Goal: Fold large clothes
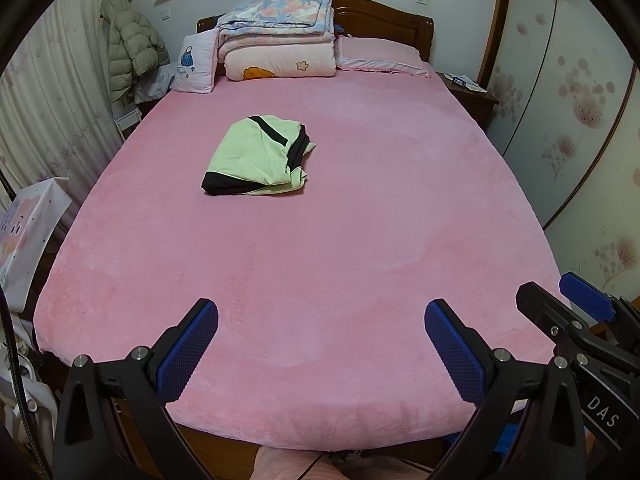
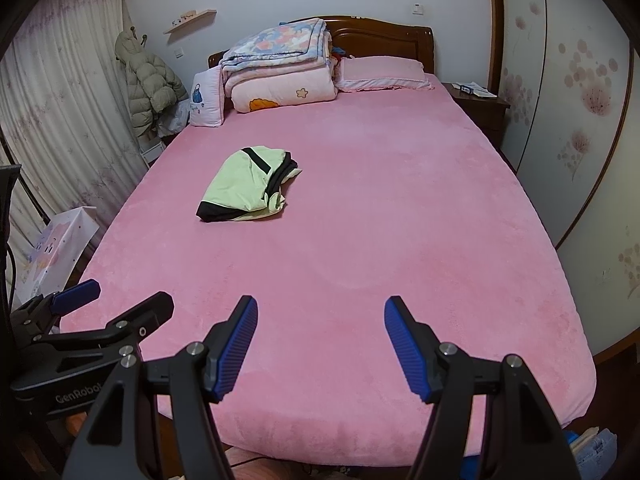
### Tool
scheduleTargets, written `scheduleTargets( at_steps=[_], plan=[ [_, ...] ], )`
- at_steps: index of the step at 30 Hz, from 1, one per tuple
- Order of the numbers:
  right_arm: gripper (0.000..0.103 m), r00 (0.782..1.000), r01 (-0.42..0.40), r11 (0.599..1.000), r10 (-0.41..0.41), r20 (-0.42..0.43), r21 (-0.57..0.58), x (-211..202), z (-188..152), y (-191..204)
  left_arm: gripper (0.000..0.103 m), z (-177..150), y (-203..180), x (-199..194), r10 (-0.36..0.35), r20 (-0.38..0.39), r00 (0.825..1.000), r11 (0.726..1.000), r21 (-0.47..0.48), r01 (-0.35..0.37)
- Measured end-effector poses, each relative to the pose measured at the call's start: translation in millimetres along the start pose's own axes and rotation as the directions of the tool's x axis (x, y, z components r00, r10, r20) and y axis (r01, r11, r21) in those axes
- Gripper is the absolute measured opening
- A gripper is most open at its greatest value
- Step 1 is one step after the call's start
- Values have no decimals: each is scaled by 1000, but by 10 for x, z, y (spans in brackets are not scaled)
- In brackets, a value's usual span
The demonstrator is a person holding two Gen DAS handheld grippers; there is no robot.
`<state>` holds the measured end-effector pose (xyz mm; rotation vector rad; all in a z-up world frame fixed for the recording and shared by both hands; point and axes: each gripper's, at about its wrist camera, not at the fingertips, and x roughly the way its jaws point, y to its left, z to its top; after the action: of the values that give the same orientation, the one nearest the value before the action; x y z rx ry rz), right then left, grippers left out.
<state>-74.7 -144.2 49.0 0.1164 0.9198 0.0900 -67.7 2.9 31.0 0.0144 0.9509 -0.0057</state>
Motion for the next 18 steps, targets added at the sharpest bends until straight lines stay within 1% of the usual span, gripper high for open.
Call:
scheduleTargets(
  at_steps=[6, 8, 9, 11, 12, 13, 18],
  plan=[
    [66, 1000, 15, 1000, -15, 1, 4, -49, -11, 35, 102, -7, -29, -10, -2, 0, 1000, 1000, 6, 2],
    [68, 1000, 16, 1000, -16, 4, 10, -64, -19, 30, 102, -3, -19, -16, -1, 1, 1000, 1000, 7, 1],
    [72, 1000, 19, 1000, -19, 5, 14, -66, -18, 20, 102, -10, -14, -17, -1, 1, 1000, 1000, 8, 1],
    [83, 1000, 15, 999, -15, 9, 29, -78, -22, -6, 102, -16, -10, -13, -2, -2, 1000, 1000, 4, 2],
    [91, 1000, 18, 999, -18, 9, 34, -82, -20, -16, 102, -19, -3, -10, -5, -4, 1000, 1000, 2, 5],
    [96, 1000, 26, 999, -26, 10, 39, -87, -24, -21, 102, -22, 6, -8, -8, -6, 1000, 1000, 1, 8],
    [97, 1000, 28, 999, -28, 9, 40, -89, -26, -42, 102, -19, 24, -5, -9, -9, 1000, 1000, 5, 9]
  ],
)
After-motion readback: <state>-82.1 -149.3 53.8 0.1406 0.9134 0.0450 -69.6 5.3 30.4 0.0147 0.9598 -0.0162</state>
